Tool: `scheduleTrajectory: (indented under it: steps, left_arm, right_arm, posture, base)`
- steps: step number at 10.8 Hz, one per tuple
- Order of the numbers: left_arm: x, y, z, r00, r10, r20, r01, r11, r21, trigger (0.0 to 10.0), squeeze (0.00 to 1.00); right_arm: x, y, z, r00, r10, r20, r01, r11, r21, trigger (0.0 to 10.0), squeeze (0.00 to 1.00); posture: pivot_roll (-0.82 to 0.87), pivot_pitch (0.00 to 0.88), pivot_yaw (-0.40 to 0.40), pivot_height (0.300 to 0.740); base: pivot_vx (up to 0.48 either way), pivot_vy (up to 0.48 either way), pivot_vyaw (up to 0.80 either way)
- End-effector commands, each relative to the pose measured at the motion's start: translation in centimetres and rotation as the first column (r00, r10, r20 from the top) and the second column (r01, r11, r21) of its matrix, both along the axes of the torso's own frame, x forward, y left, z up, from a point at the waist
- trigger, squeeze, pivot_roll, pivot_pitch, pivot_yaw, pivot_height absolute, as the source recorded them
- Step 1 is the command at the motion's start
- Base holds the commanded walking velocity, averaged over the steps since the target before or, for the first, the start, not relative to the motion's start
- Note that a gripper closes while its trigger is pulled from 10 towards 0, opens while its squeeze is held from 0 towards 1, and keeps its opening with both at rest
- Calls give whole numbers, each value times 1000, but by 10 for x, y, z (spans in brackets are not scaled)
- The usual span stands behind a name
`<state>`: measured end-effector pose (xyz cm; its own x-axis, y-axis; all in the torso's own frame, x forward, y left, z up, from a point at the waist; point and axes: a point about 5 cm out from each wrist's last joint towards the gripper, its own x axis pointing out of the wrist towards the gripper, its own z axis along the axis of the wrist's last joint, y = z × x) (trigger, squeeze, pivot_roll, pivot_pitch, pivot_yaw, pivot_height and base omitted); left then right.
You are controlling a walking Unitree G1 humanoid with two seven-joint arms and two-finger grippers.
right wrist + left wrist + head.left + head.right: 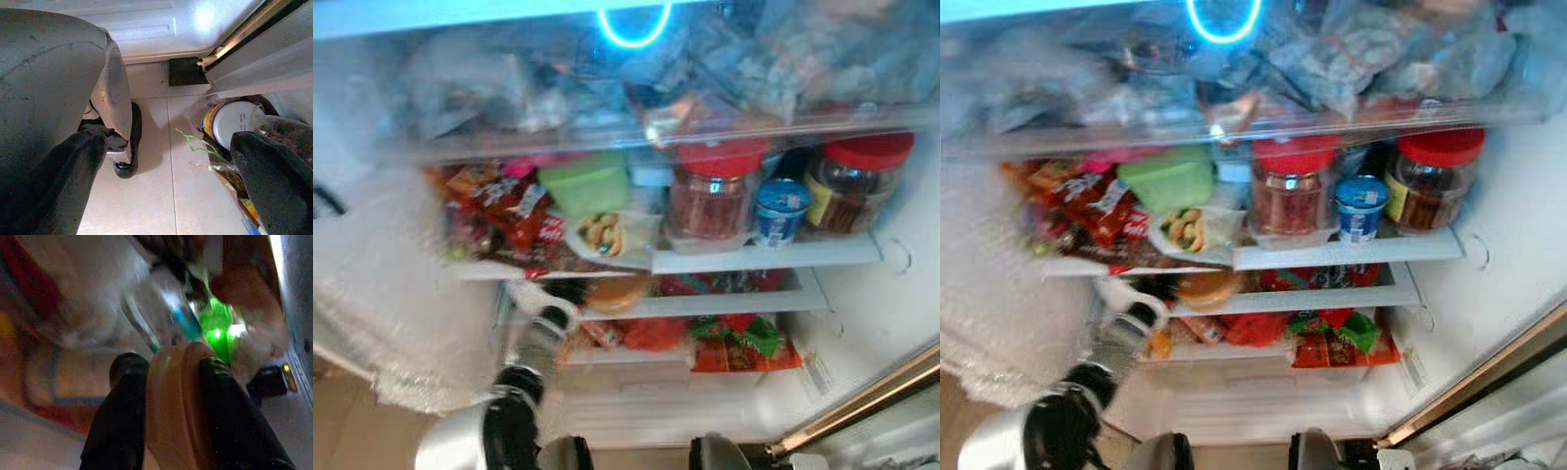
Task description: Restocking fridge
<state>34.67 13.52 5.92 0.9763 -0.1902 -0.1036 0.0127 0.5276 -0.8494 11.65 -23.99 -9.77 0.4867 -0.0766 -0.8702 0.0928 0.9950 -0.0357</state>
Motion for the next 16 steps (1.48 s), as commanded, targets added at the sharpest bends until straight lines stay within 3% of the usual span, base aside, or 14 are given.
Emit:
scheduleTrajectory:
  steps: [1, 3, 4, 5, 10, 11, 14, 15, 16]
  left_arm:
    - [-1, -4, -2, 1000, -3, -25, 3, 1000, -14, 10000, 0]
    - [5, -5, 4, 999, 30, -35, -31, 999, -15, 10000, 0]
    - [7, -7, 7, 998, 47, -44, -47, 999, -10, 10000, 161]
    - [9, -8, 9, 997, 56, -44, -56, 998, 1, 10000, 667]
    - [10, -9, 10, 996, 77, -49, -75, 996, 45, 10000, 663]
    - [9, -4, 8, 995, 84, -45, -82, 996, 44, 10000, 1000]
    - [3, 0, 2, 998, 51, -28, -49, 997, 51, 10000, 1000]
    - [0, 0, -2, 999, 28, -27, -26, 997, 75, 10000, 824]
    - [-4, 2, -5, 999, 24, -22, -23, 997, 75, 10000, 0]
  right_arm:
    - [0, 6, -1, 1000, 8, 2, -9, 1000, 21, 10000, 0]
    - [0, 6, -1, 1000, 12, 3, -12, 1000, 20, 10000, 0]
    - [0, 6, -1, 1000, 12, 3, -12, 1000, 20, 10000, 0]
    - [0, 6, -1, 1000, 10, 4, -10, 1000, 19, 10000, 0]
    - [0, 6, -1, 1000, 10, 4, -10, 1000, 18, 10000, 0]
    - [0, 6, -1, 1000, 11, 4, -12, 1000, 19, 10000, 0]
    - [1, 6, -1, 1000, 11, 5, -11, 1000, 19, 10000, 0]
    - [1, 6, -1, 1000, 8, 6, -8, 1000, 19, 10000, 0]
    - [1, 6, -1, 1000, 5, 8, -5, 1000, 18, 10000, 0]
  posture:
    - [-187, 54, 77, 652]
    - [-188, 54, 77, 652]
    - [-193, 54, 77, 652]
    - [-195, 52, 77, 652]
    - [-194, 56, 75, 652]
    - [-194, 56, 75, 652]
    - [-185, 47, 82, 652]
    - [-185, 47, 82, 652]
    - [-187, 44, 85, 652]
  base:
    - [0, 0, 0]
    - [0, 0, 0]
    - [0, 0, 0]
    - [0, 0, 0]
    - [0, 0, 0]
    - [0, 0, 0]
    - [0, 0, 0]
    - [0, 0, 0]
    - [0, 0, 0]
